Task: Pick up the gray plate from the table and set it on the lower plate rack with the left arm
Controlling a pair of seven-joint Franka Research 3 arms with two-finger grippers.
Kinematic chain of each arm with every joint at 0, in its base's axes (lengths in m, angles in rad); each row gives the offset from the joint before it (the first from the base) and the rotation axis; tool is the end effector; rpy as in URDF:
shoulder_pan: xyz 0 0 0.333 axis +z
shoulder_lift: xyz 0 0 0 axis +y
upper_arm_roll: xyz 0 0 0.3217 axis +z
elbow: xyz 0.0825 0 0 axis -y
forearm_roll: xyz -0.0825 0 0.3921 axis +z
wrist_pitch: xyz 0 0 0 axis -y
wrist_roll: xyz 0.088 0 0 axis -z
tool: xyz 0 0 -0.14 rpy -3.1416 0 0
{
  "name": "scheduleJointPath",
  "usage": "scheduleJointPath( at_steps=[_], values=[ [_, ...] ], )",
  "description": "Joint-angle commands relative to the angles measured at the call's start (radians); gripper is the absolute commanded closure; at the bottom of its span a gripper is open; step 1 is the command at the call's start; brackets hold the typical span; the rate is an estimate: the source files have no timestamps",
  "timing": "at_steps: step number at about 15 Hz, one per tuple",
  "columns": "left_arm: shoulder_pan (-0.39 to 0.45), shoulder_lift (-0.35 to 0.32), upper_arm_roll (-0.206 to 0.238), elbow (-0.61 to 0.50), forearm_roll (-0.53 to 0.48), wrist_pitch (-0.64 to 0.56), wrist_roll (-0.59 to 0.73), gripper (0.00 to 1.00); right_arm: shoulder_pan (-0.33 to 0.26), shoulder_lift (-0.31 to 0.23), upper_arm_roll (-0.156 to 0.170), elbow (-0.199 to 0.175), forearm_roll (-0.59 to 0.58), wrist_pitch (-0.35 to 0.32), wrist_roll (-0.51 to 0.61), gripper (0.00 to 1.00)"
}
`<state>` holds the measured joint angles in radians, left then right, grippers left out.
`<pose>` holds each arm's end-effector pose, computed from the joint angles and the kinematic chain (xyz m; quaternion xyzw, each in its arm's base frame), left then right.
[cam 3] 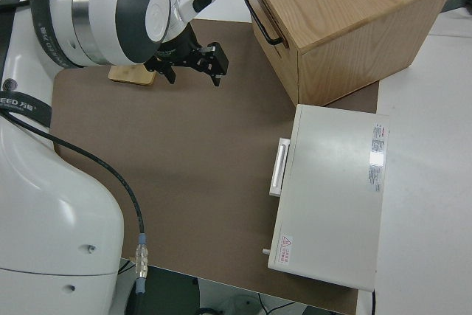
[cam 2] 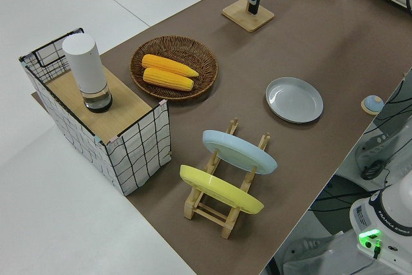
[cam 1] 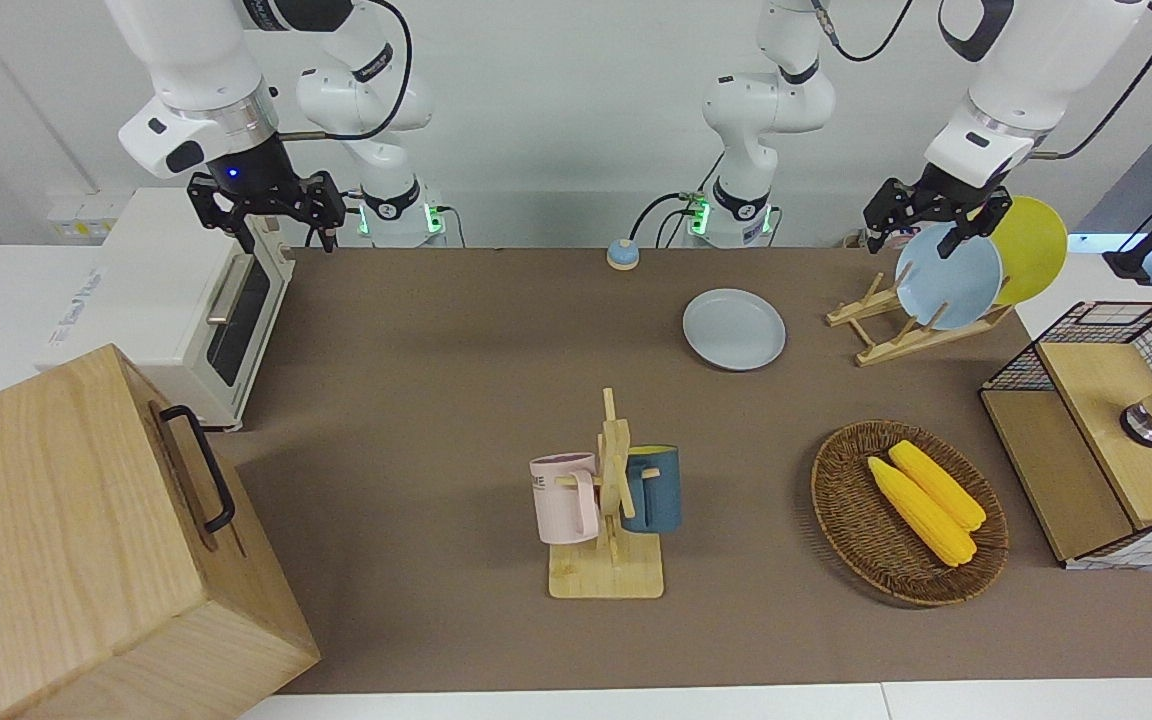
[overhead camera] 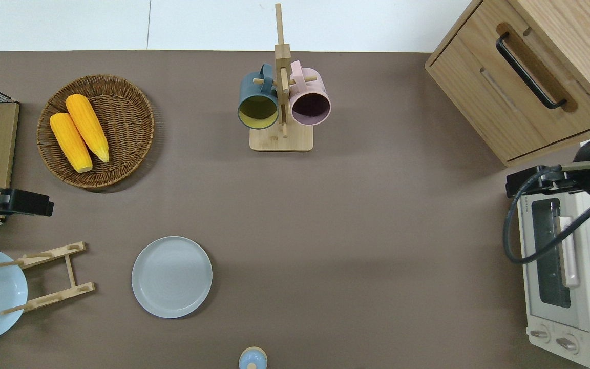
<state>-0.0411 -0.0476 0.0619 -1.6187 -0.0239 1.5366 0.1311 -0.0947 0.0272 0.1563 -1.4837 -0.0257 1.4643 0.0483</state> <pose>0.5423 0.0086 0.5977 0.9982 -0.0554 -0.0162 0.0147 0.5582 0.0294 0.6144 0.9997 0.0056 -0.0225 0.0119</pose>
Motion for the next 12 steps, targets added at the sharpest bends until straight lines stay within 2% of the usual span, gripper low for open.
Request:
scheduleJointPath(
  at_steps=[1,6,12],
  values=[
    [-0.008,-0.015,0.010,-0.013,0.006,-0.006,0.007,0.00,0.007,0.000,-0.006,0.006,0.003,-0.002,0.002,0.017],
    [0.006,-0.031,0.018,-0.068,-0.017,-0.004,0.010,0.00,0.007,0.000,-0.006,0.006,0.003,-0.001,0.004,0.017],
    [0.033,-0.090,0.016,-0.228,-0.045,0.080,0.012,0.00,0.007,0.000,-0.006,0.006,0.003,-0.002,0.004,0.017]
  ],
)
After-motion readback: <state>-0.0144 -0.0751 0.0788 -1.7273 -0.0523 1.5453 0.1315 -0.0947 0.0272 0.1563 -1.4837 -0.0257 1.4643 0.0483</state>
